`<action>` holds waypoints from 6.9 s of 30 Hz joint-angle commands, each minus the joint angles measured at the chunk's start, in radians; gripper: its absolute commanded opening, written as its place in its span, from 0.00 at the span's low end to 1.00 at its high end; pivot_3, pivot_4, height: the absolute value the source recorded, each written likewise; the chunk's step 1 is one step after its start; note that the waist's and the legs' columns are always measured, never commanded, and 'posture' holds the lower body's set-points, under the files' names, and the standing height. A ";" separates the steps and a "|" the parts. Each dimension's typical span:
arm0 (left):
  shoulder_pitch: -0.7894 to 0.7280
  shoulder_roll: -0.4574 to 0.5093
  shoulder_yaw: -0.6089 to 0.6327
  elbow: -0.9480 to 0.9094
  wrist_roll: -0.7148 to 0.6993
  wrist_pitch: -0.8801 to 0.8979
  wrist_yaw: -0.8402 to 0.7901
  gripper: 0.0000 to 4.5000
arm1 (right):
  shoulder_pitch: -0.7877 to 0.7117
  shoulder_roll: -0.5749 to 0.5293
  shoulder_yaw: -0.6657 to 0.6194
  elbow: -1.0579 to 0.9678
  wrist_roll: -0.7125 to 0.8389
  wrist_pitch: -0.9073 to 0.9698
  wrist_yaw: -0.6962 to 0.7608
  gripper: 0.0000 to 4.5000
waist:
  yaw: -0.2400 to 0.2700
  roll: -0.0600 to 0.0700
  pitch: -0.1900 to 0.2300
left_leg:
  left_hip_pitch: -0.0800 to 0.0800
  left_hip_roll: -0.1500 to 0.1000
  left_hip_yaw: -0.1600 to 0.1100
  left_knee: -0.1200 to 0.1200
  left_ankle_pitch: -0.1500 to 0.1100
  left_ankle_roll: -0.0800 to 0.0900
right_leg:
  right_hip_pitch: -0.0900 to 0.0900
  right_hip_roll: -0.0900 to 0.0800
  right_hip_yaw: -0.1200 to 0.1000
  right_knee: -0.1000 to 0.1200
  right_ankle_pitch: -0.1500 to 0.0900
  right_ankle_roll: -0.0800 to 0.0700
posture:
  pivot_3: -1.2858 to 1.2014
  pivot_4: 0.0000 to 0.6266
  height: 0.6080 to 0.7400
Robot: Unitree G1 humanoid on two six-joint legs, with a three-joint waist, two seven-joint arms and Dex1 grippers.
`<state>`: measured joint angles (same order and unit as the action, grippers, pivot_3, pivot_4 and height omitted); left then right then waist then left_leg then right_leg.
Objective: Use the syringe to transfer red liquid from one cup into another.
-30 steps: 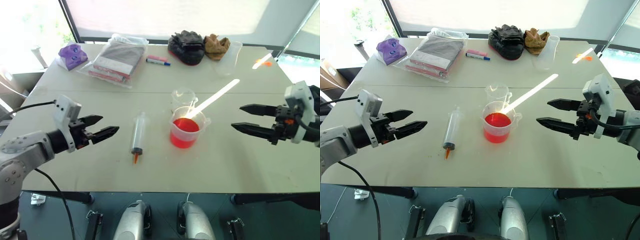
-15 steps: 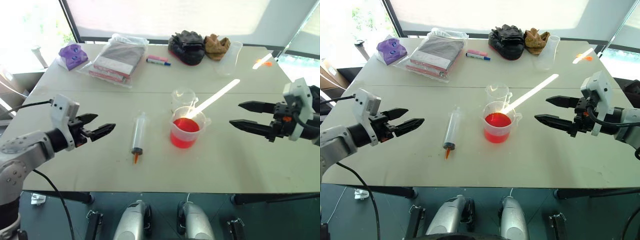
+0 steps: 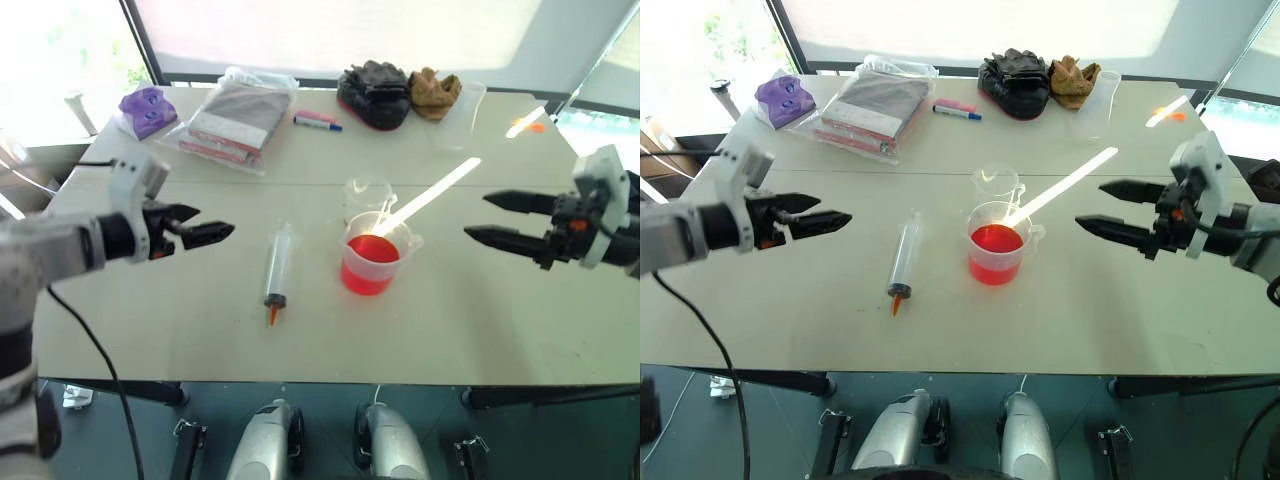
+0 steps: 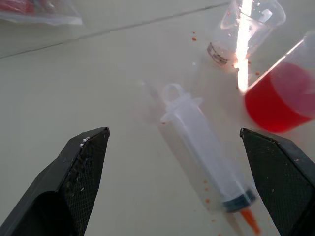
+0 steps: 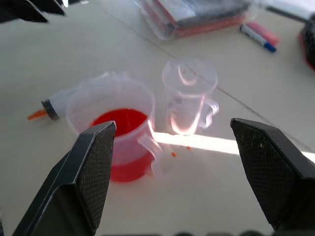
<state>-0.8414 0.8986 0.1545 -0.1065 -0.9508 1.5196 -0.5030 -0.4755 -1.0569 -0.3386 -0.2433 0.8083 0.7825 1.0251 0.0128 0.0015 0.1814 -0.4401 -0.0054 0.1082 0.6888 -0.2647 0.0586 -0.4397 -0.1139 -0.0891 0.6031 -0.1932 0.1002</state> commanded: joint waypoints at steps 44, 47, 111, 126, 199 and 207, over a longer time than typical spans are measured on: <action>-0.436 -0.535 -0.600 0.886 0.595 0.035 -0.146 0.37 | 0.029 0.151 0.095 -0.345 0.078 -0.023 -0.239 0.87 | 0.002 0.002 -0.004 | 0.000 -0.001 -0.003 0.010 -0.008 0.007 | -0.001 -0.012 0.001 0.010 -0.002 -0.004 | 0.52 0.24 1.00; -0.399 -0.506 -0.538 0.758 0.594 -0.107 -0.168 0.35 | 0.025 0.152 0.101 -0.338 0.078 -0.024 -0.238 0.87 | 0.002 0.003 -0.004 | 0.000 -0.001 -0.003 0.010 -0.008 0.007 | -0.001 -0.012 0.001 0.010 -0.002 -0.004 | 0.52 0.24 1.00; -0.131 -0.787 -0.261 0.270 0.467 -0.898 -0.335 0.35 | -0.269 0.128 0.097 -0.042 -0.379 -0.306 -0.247 0.87 | 0.000 0.000 0.001 | -0.004 0.000 0.003 0.011 -0.004 0.008 | -0.002 -0.007 -0.004 0.008 0.002 0.005 | 0.52 0.24 1.00; -0.101 -0.783 -0.277 0.255 0.481 -0.902 -0.338 0.35 | -0.201 0.145 0.114 -0.030 -0.409 -0.338 -0.243 0.87 | 0.001 0.000 0.001 | -0.004 0.000 0.003 0.011 -0.004 0.008 | -0.002 -0.008 -0.004 0.008 0.002 0.005 | 0.52 0.24 1.00; 0.048 -0.771 -0.375 0.192 0.561 -0.976 -0.363 0.35 | -0.271 0.244 0.216 0.072 -0.514 -0.474 -0.280 0.01 | 0.000 0.000 0.001 | -0.004 0.000 0.003 0.011 -0.004 0.008 | -0.002 -0.008 -0.004 0.008 0.002 0.005 | 0.52 0.24 1.00; 0.036 -0.783 -0.356 0.195 0.553 -0.978 -0.356 0.35 | -0.256 0.228 0.207 0.067 -0.502 -0.455 -0.265 0.16 | 0.001 0.000 0.001 | -0.004 0.000 0.003 0.011 -0.004 0.008 | -0.002 -0.008 -0.004 0.008 0.002 0.005 | 0.52 0.24 1.00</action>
<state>-0.7892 0.1272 -0.1786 0.1090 -0.3869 0.5415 -0.8337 -0.6956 -0.8055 -0.0598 -0.1715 0.3175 0.3260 0.7948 0.0134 0.0019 0.1825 -0.4439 -0.0058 0.1109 0.6996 -0.2691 0.0666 -0.4418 -0.1222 -0.0930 0.6114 -0.1915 0.1054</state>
